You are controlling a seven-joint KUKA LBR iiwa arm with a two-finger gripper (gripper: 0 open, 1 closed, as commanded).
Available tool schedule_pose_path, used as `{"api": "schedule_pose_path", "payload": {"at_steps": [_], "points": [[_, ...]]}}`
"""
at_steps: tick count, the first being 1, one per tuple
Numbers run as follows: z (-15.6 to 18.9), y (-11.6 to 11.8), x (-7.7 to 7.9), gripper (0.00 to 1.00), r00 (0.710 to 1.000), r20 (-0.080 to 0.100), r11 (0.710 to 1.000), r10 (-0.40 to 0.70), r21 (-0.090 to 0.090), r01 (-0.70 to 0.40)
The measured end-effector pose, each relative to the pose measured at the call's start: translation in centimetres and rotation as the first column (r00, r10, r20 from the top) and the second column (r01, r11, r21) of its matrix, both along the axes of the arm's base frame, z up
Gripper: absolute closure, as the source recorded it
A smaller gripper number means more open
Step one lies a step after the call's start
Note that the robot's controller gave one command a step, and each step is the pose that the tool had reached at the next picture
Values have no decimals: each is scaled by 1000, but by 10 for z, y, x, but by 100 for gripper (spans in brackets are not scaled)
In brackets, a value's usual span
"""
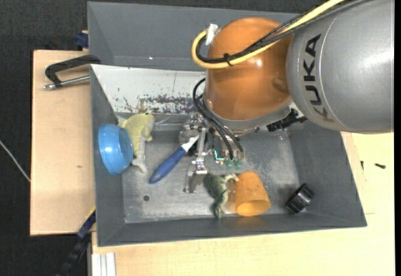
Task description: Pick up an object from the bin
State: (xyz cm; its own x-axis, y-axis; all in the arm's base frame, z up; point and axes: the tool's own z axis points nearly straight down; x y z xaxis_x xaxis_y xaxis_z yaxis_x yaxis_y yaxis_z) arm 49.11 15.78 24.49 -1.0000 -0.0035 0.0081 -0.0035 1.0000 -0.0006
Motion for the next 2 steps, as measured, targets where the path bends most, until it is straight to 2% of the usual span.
{"api": "schedule_pose_path", "payload": {"at_steps": [1, 2], "points": [[-161, 16, 46, 0, 998, 2, 998, 66, 0, -66], [-156, 17, 48, 100, 998, 10, 998, 65, 3, -65]]}}
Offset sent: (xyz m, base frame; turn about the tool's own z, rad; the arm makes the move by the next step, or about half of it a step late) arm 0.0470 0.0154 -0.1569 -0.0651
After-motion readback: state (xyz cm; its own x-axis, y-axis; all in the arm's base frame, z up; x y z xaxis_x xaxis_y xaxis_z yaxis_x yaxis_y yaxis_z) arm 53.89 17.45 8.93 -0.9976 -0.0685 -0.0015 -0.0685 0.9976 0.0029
